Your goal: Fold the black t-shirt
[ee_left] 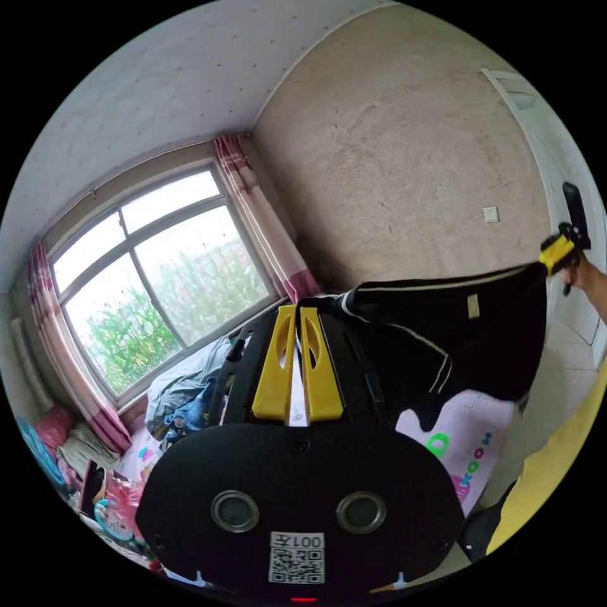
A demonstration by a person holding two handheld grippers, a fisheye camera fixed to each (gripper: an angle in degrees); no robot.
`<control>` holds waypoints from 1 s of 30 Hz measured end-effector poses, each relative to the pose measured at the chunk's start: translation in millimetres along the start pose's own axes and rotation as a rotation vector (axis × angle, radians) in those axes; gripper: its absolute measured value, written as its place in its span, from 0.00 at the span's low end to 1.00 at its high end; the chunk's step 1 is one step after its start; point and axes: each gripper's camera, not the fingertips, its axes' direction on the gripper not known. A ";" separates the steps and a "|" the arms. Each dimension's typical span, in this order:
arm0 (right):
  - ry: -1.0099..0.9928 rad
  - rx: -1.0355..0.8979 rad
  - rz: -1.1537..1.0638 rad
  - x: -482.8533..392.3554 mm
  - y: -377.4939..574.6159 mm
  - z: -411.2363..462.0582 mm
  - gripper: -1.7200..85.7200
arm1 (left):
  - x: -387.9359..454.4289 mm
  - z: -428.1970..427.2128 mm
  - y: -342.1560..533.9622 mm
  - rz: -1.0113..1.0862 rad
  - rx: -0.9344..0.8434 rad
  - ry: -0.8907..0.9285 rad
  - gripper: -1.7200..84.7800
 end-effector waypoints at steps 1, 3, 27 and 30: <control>-0.022 0.011 0.020 9.5 3.4 7.2 0.02 | -14.0 20.0 -8.6 0.005 -0.002 0.001 0.01; -0.104 0.053 0.123 53.2 19.5 32.8 0.02 | -27.8 56.3 -26.0 0.038 -0.009 0.018 0.01; -0.177 -0.377 0.877 492.8 374.8 190.8 0.02 | 264.6 769.9 106.9 0.484 -0.866 0.343 0.00; -0.182 -0.376 0.908 525.2 383.1 192.9 0.02 | 253.7 802.0 106.8 0.488 -0.878 0.403 0.01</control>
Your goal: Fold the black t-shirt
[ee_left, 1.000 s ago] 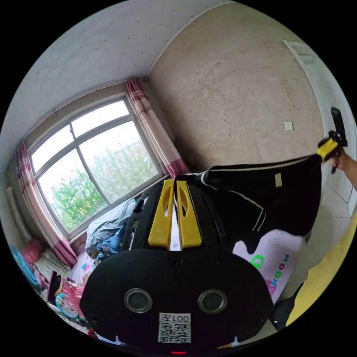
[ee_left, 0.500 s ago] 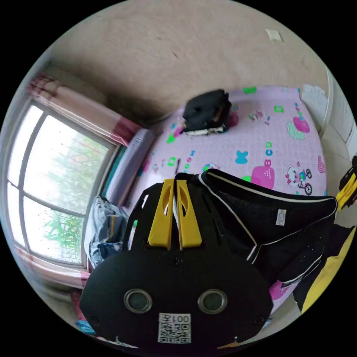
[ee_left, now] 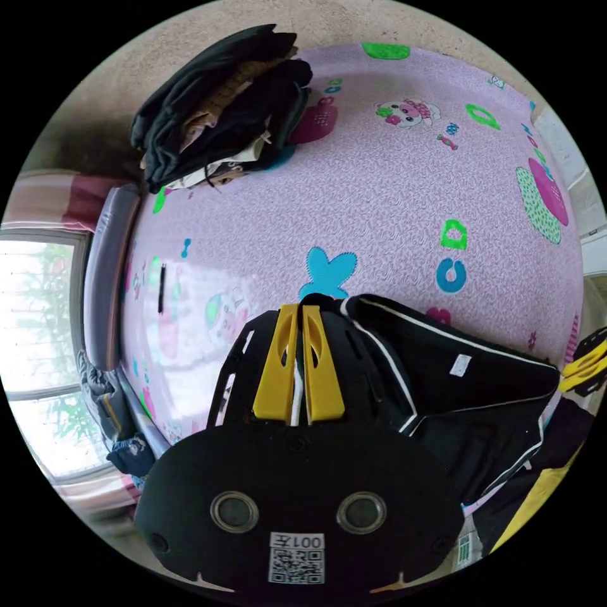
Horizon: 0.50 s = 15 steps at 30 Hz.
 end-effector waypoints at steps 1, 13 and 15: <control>-0.008 0.002 0.007 4.3 -3.7 -1.1 0.02 | -13.2 7.0 -3.3 -0.004 -0.002 0.048 0.01; 0.063 0.229 0.157 39.4 -60.9 -49.4 0.02 | -180.8 5.3 59.0 -0.373 0.335 0.598 0.08; 0.082 0.196 0.074 23.1 -82.7 -51.6 0.02 | -206.4 -8.2 100.2 -0.446 0.396 0.620 0.07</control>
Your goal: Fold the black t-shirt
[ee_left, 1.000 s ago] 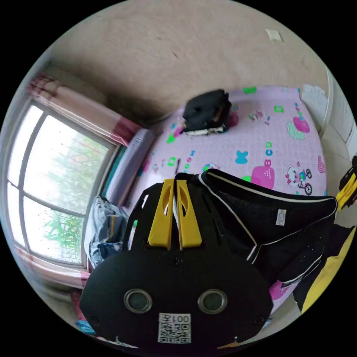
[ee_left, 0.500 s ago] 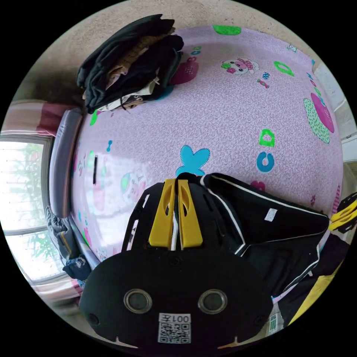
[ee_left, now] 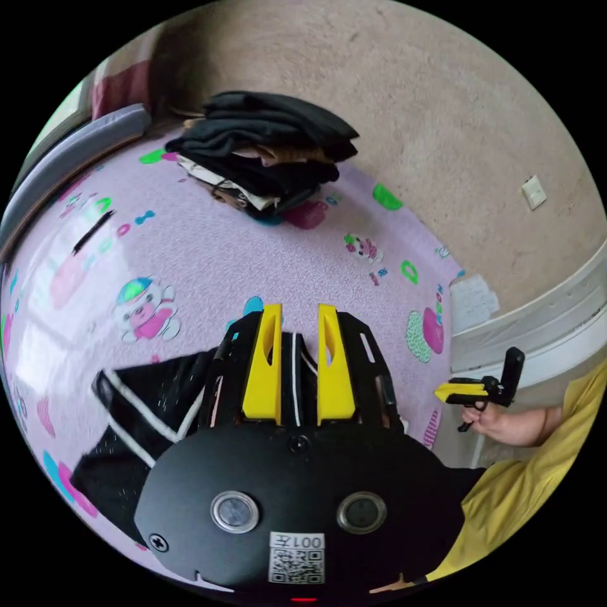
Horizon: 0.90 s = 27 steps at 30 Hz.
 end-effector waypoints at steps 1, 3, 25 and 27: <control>-0.005 -0.020 -0.029 -6.2 -5.0 2.6 0.02 | -14.5 -27.3 21.1 -0.033 0.023 -0.002 0.05; -0.029 -0.126 -0.152 -34.5 -19.9 21.1 0.02 | -37.0 -64.1 65.1 -0.084 0.009 -0.070 0.03; 0.208 -0.677 -0.740 -201.6 -30.0 159.5 0.02 | -88.6 -244.7 398.8 -0.343 -0.291 -0.437 0.00; 0.221 -0.678 -0.761 -212.2 -31.4 159.5 0.02 | -86.0 -256.4 407.2 -0.330 -0.274 -0.433 0.00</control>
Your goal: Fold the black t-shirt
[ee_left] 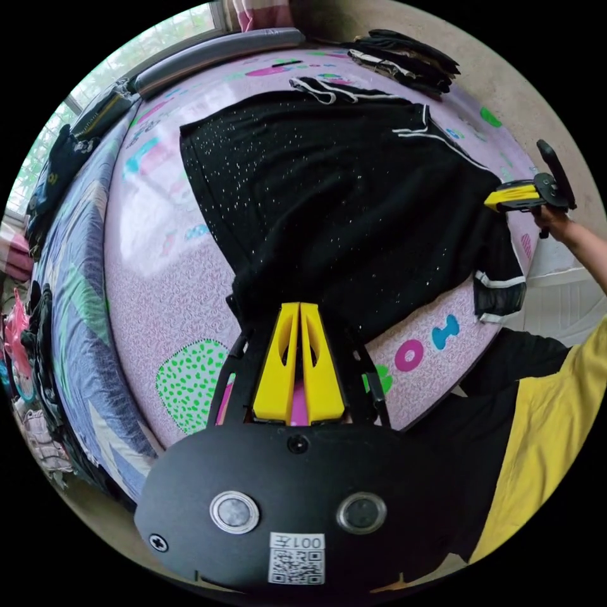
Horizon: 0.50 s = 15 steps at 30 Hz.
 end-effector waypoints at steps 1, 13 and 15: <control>-0.004 -0.005 0.000 -0.7 -1.7 -1.4 0.02 | -3.7 -6.1 6.1 -0.003 0.006 0.009 0.00; -0.065 -0.031 0.020 -18.8 -19.3 -39.4 0.02 | -23.4 -74.7 68.6 -0.112 -0.027 0.057 0.00; -0.074 0.153 0.039 -11.6 -29.9 -73.6 0.03 | -35.9 -101.4 74.6 -0.206 0.051 0.024 0.00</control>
